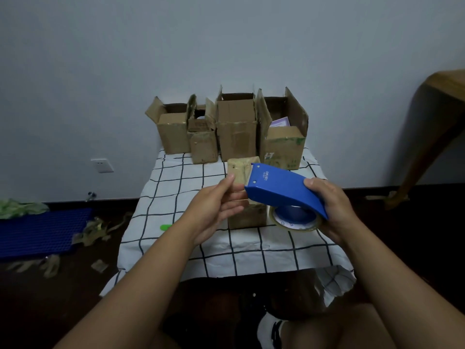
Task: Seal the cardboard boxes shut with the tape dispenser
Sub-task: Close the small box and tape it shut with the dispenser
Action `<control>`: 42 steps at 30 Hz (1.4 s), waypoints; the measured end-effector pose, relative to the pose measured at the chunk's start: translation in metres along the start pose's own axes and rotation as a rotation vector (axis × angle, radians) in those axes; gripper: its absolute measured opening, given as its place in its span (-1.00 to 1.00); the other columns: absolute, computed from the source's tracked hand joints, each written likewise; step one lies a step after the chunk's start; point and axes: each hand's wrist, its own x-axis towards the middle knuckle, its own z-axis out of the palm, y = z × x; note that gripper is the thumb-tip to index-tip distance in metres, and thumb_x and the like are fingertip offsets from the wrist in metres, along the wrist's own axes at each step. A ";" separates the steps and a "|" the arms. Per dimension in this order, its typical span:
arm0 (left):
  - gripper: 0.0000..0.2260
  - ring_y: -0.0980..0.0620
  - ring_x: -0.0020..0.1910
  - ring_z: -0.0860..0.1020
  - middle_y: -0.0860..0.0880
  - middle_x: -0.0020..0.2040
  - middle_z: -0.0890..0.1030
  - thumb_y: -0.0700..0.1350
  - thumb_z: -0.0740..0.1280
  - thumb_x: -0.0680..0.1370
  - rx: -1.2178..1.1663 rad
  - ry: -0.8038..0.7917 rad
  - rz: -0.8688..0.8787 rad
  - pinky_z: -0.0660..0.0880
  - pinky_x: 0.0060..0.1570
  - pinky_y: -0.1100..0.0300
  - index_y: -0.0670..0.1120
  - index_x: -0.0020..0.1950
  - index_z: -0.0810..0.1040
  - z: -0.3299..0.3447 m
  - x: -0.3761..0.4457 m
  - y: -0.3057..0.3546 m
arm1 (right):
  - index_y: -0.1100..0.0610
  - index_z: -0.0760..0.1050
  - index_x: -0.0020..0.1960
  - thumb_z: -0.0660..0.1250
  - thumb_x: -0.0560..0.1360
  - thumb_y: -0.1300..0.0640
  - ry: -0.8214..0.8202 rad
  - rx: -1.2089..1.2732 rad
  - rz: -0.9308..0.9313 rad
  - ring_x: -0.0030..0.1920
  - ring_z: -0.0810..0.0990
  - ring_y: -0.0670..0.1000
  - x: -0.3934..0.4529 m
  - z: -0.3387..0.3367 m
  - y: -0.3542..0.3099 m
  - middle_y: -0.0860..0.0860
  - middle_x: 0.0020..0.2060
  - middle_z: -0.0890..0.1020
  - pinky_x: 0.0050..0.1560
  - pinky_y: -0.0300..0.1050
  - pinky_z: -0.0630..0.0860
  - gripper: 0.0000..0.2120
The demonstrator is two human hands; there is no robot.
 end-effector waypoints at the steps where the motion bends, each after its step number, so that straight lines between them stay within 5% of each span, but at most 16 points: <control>1: -0.66 -0.11 0.04 0.67 -0.18 0.02 0.69 0.10 0.27 0.60 -0.050 -0.022 -0.019 0.62 -0.07 0.17 -0.17 0.05 0.63 0.001 -0.003 0.000 | 0.08 0.59 -0.28 0.37 0.39 0.00 -0.011 -0.001 -0.002 -0.28 0.56 0.01 -0.002 0.001 0.001 0.07 -0.29 0.60 -0.29 -0.16 0.49 -0.84; 7: -0.69 -0.01 0.00 0.67 -0.17 0.07 0.68 -0.04 0.40 0.47 -0.187 -0.095 -0.061 0.61 -0.13 0.22 -0.19 0.13 0.62 0.001 -0.016 0.002 | 0.12 0.59 -0.19 0.38 0.38 -0.03 -0.034 -0.061 0.013 -0.24 0.62 -0.02 -0.008 0.004 0.006 0.05 -0.23 0.64 -0.27 -0.18 0.54 -0.80; 12: -0.85 0.02 -0.09 0.67 -0.16 0.03 0.69 -0.23 0.28 0.59 -0.205 -0.096 -0.050 0.62 -0.16 0.24 -0.21 0.09 0.61 -0.006 -0.019 0.004 | 0.16 0.57 -0.14 0.36 0.38 0.00 -0.042 -0.018 0.021 -0.22 0.60 0.02 -0.010 0.012 0.003 0.10 -0.20 0.62 -0.23 -0.14 0.52 -0.78; 20: -0.80 -0.06 -0.16 0.69 -0.23 -0.07 0.69 -0.12 0.22 0.61 -0.276 -0.008 -0.112 0.61 -0.29 0.19 -0.20 -0.05 0.58 -0.008 -0.019 0.008 | 0.19 0.55 -0.12 0.39 0.40 0.01 -0.074 -0.040 0.017 -0.19 0.59 0.03 -0.013 0.018 -0.002 0.10 -0.19 0.61 -0.20 -0.13 0.51 -0.77; 29: -0.88 0.03 -0.15 0.69 -0.14 -0.09 0.71 -0.30 0.30 0.58 0.061 0.099 -0.094 0.61 -0.22 0.26 -0.20 0.01 0.63 -0.006 -0.014 0.002 | 0.11 0.55 -0.25 0.41 0.37 -0.11 -0.102 -0.214 -0.049 -0.28 0.58 -0.05 -0.010 0.012 -0.002 0.00 -0.30 0.60 -0.25 -0.17 0.47 -0.72; 35: -0.91 0.08 -0.30 0.67 -0.15 -0.08 0.69 -0.31 0.30 0.58 0.186 0.216 -0.081 0.55 -0.36 0.32 -0.25 -0.03 0.61 -0.001 -0.007 -0.014 | -0.02 0.60 -0.26 0.39 0.41 -0.18 -0.126 -0.464 -0.077 -0.28 0.60 -0.04 -0.010 -0.005 0.002 -0.05 -0.29 0.64 -0.19 -0.09 0.47 -0.76; 42: -0.87 0.12 -0.45 0.59 -0.10 -0.27 0.66 -0.32 0.33 0.56 0.248 0.296 -0.068 0.54 -0.41 0.31 -0.18 -0.18 0.58 0.009 0.005 -0.017 | -0.04 0.61 -0.26 0.40 0.51 -0.10 -0.130 -0.542 -0.105 -0.34 0.59 -0.16 -0.006 -0.017 -0.004 -0.12 -0.32 0.63 -0.33 -0.33 0.46 -0.79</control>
